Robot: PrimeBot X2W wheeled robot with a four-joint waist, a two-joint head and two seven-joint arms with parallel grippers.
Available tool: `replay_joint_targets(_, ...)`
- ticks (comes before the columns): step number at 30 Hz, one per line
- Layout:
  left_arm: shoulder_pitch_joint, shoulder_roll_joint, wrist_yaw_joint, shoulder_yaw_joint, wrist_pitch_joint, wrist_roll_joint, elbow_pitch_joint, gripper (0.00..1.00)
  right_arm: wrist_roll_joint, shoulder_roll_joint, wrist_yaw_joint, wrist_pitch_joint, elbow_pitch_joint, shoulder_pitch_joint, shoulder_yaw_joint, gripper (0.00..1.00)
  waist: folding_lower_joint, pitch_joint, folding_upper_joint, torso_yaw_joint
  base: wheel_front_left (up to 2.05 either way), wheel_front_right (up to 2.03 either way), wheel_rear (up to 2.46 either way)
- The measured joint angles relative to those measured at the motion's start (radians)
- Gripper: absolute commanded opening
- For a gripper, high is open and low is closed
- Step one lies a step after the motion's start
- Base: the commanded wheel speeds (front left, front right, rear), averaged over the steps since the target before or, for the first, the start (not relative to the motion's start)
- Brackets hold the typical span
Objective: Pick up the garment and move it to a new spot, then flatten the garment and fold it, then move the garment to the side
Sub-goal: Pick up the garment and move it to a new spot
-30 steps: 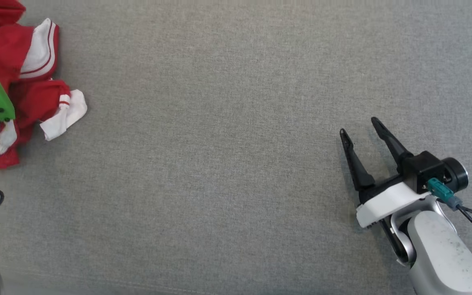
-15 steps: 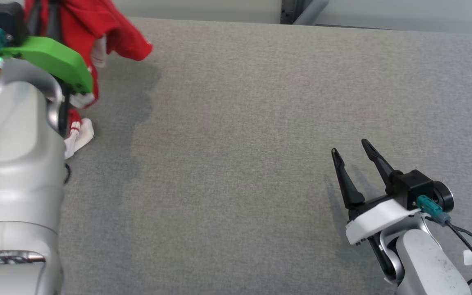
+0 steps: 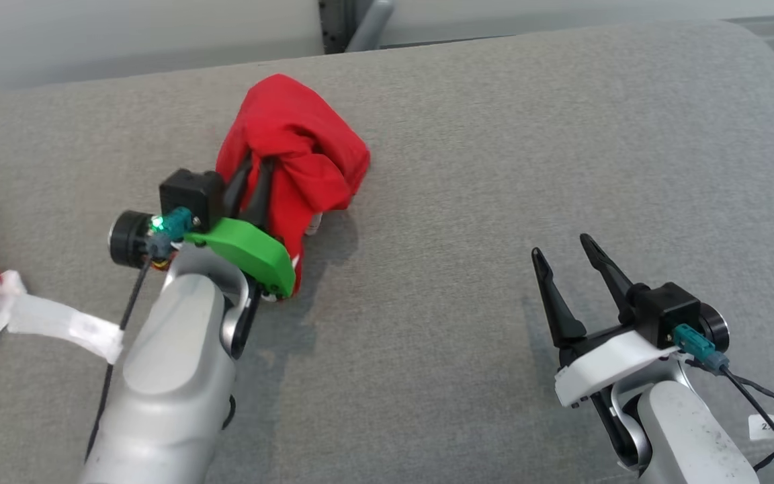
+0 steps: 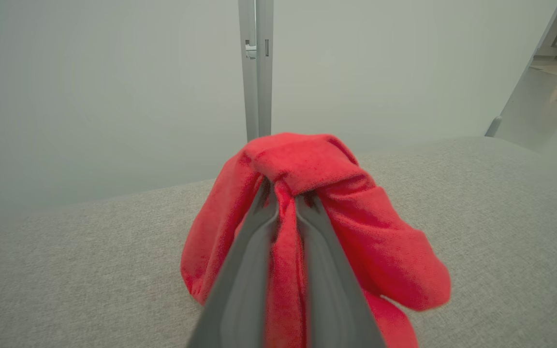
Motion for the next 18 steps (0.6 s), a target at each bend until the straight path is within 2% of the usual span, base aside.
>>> replay_joint_targets(4, 0.08, -0.001, 0.008, -0.09, 0.0, -0.063, -0.052, 0.0, 0.006, 0.007, 0.0, 0.0, 0.001, 0.0, -0.012, 1.0, 0.0, 0.004, 0.0, -0.07, 0.0, 0.0, 0.0)
replay_joint_targets(8, 0.131, -0.002, 0.046, -0.107, -0.002, -0.089, -0.085, 0.0, 0.007, 0.012, 0.0, 0.0, -0.002, 0.002, -0.022, 1.0, 0.0, 0.008, 0.0, -0.132, 0.0, 0.0, 0.0)
replay_joint_targets(9, 0.144, -0.002, 0.053, -0.11, -0.002, -0.085, -0.085, 0.26, 0.007, 0.012, 0.0, 0.0, -0.003, 0.005, -0.024, 1.0, 0.0, 0.009, 0.0, -0.144, 0.0, 0.0, 0.0)
replay_joint_targets(10, 0.157, -0.002, 0.063, -0.11, -0.002, -0.081, -0.083, 0.71, 0.007, 0.013, 0.0, 0.0, -0.004, 0.009, -0.025, 1.0, 0.0, 0.01, 0.0, -0.155, 0.0, 0.0, 0.0)
replay_joint_targets(11, 0.17, -0.003, 0.075, -0.102, -0.002, -0.082, -0.078, 1.0, 0.007, 0.015, 0.0, 0.0, -0.005, 0.012, -0.026, 1.0, 0.0, 0.011, 0.0, -0.165, 0.0, 0.0, 0.0)
replay_joint_targets(18, 0.264, 0.015, 0.103, 0.004, -0.002, -0.034, -0.132, 1.0, 0.002, 0.022, 0.0, 0.0, -0.009, 0.028, -0.052, 1.0, 0.0, -0.004, 0.0, -0.172, 0.0, 0.0, 0.0)
